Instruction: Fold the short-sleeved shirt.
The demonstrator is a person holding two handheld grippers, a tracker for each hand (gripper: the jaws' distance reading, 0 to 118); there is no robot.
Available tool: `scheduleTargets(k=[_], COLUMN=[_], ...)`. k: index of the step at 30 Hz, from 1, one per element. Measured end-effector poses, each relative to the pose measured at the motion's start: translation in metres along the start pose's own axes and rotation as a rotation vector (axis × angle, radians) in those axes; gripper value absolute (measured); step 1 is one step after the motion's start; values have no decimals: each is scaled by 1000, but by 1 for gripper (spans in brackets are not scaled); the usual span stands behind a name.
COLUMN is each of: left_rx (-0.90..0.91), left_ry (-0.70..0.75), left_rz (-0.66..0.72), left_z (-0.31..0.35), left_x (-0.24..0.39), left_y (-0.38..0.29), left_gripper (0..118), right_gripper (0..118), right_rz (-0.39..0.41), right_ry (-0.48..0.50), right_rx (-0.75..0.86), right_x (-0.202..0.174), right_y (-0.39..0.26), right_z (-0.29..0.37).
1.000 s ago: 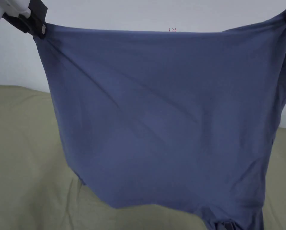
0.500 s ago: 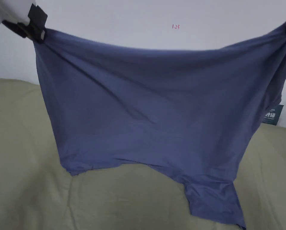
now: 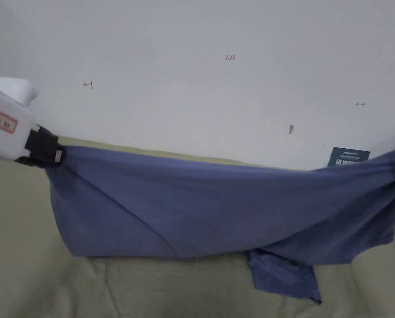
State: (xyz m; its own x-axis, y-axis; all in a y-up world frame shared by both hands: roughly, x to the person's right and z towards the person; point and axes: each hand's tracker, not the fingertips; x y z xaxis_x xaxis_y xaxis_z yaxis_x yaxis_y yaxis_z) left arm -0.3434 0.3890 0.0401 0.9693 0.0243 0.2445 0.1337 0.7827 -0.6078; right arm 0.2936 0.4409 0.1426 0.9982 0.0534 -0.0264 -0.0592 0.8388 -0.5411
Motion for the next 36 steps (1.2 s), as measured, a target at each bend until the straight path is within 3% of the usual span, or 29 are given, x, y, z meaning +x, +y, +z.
scheduleTargets(k=[5, 13, 29, 30, 31, 32, 33, 34, 35, 36], left_rx=[-75, -167, -313, -314, -316, -315, -314, -315, -311, -289], left_ry=[-63, -63, -8, -10, -14, -9, 9, 31, 38, 55], left_rz=[123, 181, 289, 295, 292, 283, 272, 254, 255, 263], left_z=[11, 32, 23, 19, 15, 13, 13, 14, 20, 27], left_x=[3, 0, -17, -16, -13, -10, -6, -4, -2, 0], left_y=[-95, -217, -343, -348, -352, -354, -355, -356, -356, -356], left_gripper=[8, 8, 8, 8, 10, 19, 48, 74, 90, 92], right_gripper=[0, 0, 0, 2, 14, 39, 77, 85, 81, 81], right_rz=[-52, -148, -222, -233, -256, -262, -253, -233, -217, -206], right_ry=[13, 49, 41, 38, 49, 44, 17, -12, -29, -25], right_rx=[-88, -154, -381, -390, -417, -448, -462, -461, -437, -368], right_x=[-9, -26, -42, -40, -39, -40, -41, -42, -43, -47], right_y=[-86, -209, -359, -363, -368, -372, -376, -379, -379, -379], right_z=[21, 67, 51, 46, 40, 36, 35, 36, 42, 55])
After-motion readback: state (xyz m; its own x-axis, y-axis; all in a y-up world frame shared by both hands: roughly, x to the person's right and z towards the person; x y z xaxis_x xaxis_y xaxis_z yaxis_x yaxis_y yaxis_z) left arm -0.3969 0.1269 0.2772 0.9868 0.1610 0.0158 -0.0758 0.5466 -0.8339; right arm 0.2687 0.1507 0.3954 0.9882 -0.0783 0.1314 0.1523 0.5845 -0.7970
